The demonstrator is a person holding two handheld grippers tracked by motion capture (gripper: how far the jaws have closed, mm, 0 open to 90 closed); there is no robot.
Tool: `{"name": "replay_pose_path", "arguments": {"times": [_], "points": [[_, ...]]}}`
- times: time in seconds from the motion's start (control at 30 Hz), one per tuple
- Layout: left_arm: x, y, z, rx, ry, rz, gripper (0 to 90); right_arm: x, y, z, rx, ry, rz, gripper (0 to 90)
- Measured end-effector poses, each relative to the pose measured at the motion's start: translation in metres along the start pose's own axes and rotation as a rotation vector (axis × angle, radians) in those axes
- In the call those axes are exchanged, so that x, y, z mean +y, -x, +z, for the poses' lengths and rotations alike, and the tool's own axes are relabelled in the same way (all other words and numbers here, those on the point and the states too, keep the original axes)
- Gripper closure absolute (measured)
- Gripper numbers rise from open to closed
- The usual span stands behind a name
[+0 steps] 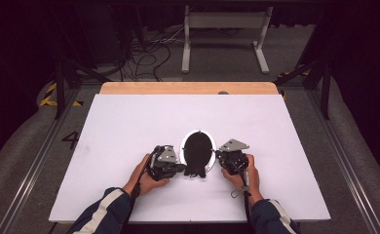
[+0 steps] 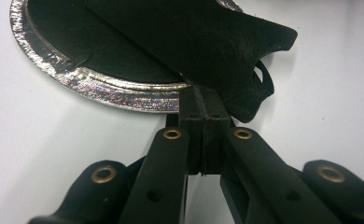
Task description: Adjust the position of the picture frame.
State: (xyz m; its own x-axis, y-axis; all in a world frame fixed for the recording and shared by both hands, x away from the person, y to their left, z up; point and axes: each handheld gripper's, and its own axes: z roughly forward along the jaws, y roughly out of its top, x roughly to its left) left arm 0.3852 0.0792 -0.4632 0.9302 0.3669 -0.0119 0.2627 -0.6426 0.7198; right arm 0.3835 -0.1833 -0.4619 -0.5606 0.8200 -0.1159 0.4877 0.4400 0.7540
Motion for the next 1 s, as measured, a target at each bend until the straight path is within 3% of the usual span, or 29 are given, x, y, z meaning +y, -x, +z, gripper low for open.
{"name": "replay_pose_path", "arguments": {"times": [0.1,0.17,0.3,0.4,0.5,0.57,0.67,0.73,0.87,1.0], "points": [[0.001,0.002,0.001,0.009,0.001,-0.011,89.8,0.0,0.001,0.0,0.003,0.0,0.007,90.0],[0.003,0.007,0.001,0.044,-0.015,0.005,89.8,0.0,0.001,0.001,-0.001,0.0,0.006,90.0],[0.001,0.004,0.002,0.016,0.004,-0.008,89.8,0.0,0.002,0.001,-0.005,0.0,0.005,90.0],[0.002,0.005,0.002,0.021,0.005,-0.014,89.8,0.0,0.002,0.001,-0.006,0.001,0.005,90.0],[0.002,0.004,0.002,0.021,0.003,0.0,89.8,0.0,0.002,0.001,-0.01,0.0,0.004,90.0],[0.002,0.005,0.003,0.044,0.008,0.033,89.8,-0.001,0.002,-0.002,-0.025,0.022,0.022,85.2],[0.003,0.006,0.001,0.033,0.035,0.031,89.6,-0.001,0.008,-0.01,-0.021,0.05,0.032,87.1],[0.004,0.006,-0.001,0.049,0.024,0.049,88.7,-0.003,0.013,-0.012,0.012,0.048,0.056,85.6],[0.004,0.005,-0.008,0.051,0.024,0.056,86.8,-0.007,0.017,-0.016,0.037,0.042,0.059,83.7],[0.002,0.008,-0.028,0.075,0.053,0.08,85.0,-0.008,0.016,-0.027,0.073,0.053,0.037,81.1]]}}
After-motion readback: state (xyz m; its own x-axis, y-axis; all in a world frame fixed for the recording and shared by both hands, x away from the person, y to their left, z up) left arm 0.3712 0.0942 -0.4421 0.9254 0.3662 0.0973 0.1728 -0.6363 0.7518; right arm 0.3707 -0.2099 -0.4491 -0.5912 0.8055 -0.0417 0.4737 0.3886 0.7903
